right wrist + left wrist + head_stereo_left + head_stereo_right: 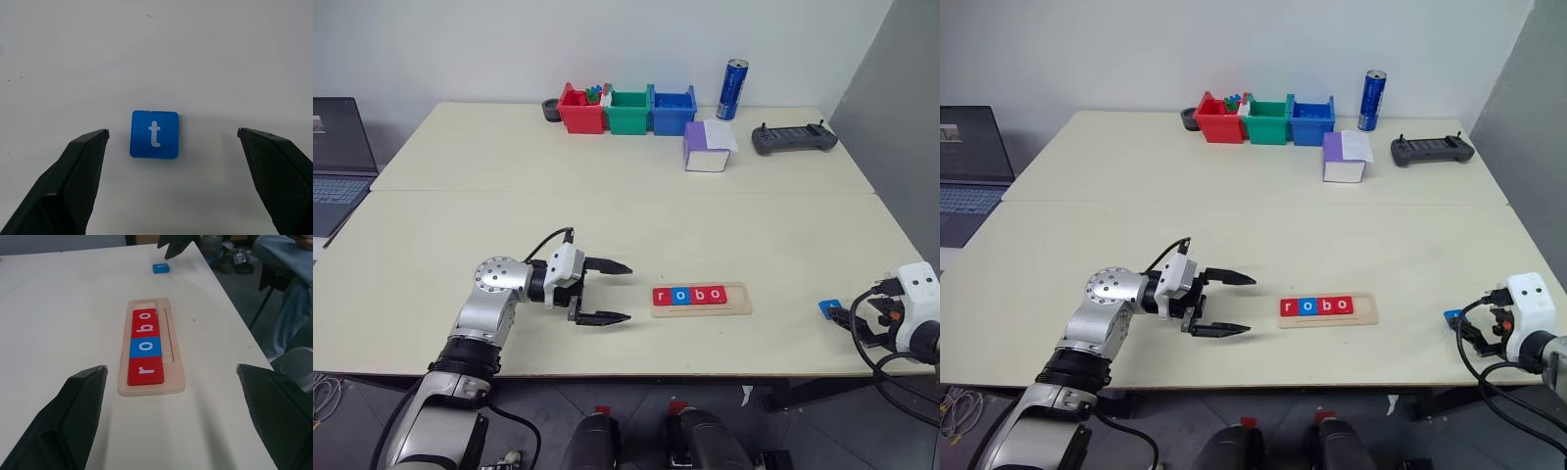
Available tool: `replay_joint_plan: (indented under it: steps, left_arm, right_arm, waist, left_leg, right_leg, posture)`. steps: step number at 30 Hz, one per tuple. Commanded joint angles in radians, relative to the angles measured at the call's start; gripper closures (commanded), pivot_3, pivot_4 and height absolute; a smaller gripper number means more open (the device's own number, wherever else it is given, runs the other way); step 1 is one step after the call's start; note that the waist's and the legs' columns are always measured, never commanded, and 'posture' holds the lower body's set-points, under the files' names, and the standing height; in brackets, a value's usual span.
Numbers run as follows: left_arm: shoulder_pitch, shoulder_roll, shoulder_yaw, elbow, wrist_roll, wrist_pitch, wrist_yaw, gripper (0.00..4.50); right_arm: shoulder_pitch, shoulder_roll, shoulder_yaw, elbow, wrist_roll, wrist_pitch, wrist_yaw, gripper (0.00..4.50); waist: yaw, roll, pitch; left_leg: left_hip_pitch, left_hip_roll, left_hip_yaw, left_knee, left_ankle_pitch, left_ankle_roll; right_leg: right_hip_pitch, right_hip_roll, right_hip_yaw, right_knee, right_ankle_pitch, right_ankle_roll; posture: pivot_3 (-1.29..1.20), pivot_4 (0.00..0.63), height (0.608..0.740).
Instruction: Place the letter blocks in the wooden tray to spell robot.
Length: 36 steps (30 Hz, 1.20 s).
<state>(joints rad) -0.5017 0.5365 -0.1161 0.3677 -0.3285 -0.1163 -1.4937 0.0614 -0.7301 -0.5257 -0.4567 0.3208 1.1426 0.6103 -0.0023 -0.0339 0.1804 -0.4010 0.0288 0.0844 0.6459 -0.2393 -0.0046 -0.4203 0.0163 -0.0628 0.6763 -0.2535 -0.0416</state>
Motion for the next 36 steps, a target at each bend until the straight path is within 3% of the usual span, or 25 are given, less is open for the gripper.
replay_joint_plan:
  steps: [1, 19, 36]
  left_arm:
    - [0.011, 0.012, 0.022, -0.029, -0.013, -0.008, 0.004, 0.0]
    - [0.028, 0.011, 0.044, -0.042, -0.026, -0.004, 0.019, 0.0]
    - [0.015, 0.004, 0.034, -0.042, -0.021, 0.005, 0.015, 0.0]
  right_arm:
    - [-0.008, -0.028, -0.022, 0.002, 0.017, -0.02, 0.001, 0.02]
    - [-0.014, -0.059, 0.004, 0.038, 0.044, -0.05, 0.006, 0.02]
    - [-0.001, -0.023, 0.032, 0.018, 0.067, -0.036, -0.042, 0.02]
  waist:
    - [0.0, 0.0, 0.0]
    - [0.0, 0.0, 0.0]
    - [0.0, 0.0, 0.0]
  left_leg:
    - [0.0, 0.0, 0.0, 0.0, 0.0, 0.0]
    - [0.0, 0.0, 0.0, 0.0, 0.0, 0.0]
    - [0.0, 0.0, 0.0, 0.0, 0.0, 0.0]
  right_leg:
    - [0.0, 0.0, 0.0, 0.0, 0.0, 0.0]
    - [0.0, 0.0, 0.0, 0.0, 0.0, 0.0]
    - [0.0, 0.0, 0.0, 0.0, 0.0, 0.0]
  posture:
    - [0.0, 0.15, 0.74]
    - [0.0, 0.15, 0.74]
    - [0.0, 0.15, 0.74]
